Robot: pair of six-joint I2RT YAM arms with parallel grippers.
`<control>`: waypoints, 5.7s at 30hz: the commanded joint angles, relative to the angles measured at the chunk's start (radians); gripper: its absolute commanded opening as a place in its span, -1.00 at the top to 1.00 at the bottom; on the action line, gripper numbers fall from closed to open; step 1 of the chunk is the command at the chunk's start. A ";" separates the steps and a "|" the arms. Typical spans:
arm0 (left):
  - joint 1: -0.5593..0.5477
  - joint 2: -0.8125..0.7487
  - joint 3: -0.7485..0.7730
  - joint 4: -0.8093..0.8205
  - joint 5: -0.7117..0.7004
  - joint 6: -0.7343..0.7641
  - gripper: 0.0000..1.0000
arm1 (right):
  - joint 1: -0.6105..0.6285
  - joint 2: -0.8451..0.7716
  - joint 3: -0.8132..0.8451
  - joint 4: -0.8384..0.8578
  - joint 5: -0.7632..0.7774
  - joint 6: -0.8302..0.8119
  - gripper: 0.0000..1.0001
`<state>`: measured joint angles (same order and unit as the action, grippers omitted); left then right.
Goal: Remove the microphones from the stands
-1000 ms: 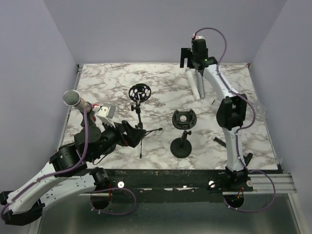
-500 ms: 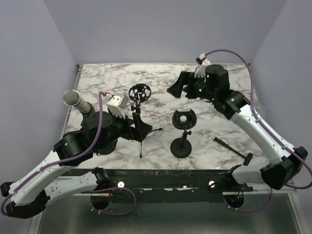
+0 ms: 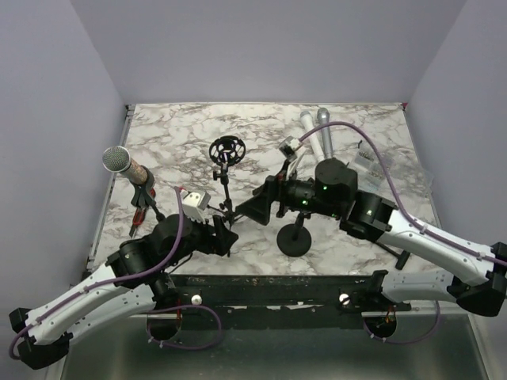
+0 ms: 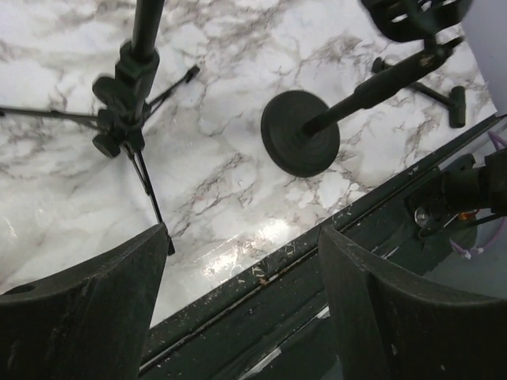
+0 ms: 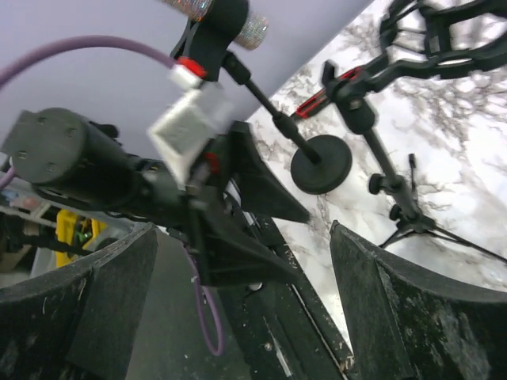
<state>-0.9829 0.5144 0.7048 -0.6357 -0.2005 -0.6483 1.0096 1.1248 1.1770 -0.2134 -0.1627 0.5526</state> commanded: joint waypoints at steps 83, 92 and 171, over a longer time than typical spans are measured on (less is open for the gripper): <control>0.576 0.451 -0.392 1.163 0.764 -0.588 0.10 | -0.012 0.319 -0.393 0.675 0.262 -0.656 0.99; 0.607 0.514 -0.386 1.175 0.753 -0.574 0.29 | -0.015 0.323 -0.390 0.675 0.261 -0.652 0.99; 0.561 0.593 -0.235 1.059 0.665 -0.077 0.25 | -0.020 0.388 -0.338 0.625 0.214 -0.643 0.99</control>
<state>-0.4206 1.0981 0.4515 0.3435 0.4435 -0.7631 0.9817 1.4742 0.8433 0.5274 0.0875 -0.0944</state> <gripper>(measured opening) 0.409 0.057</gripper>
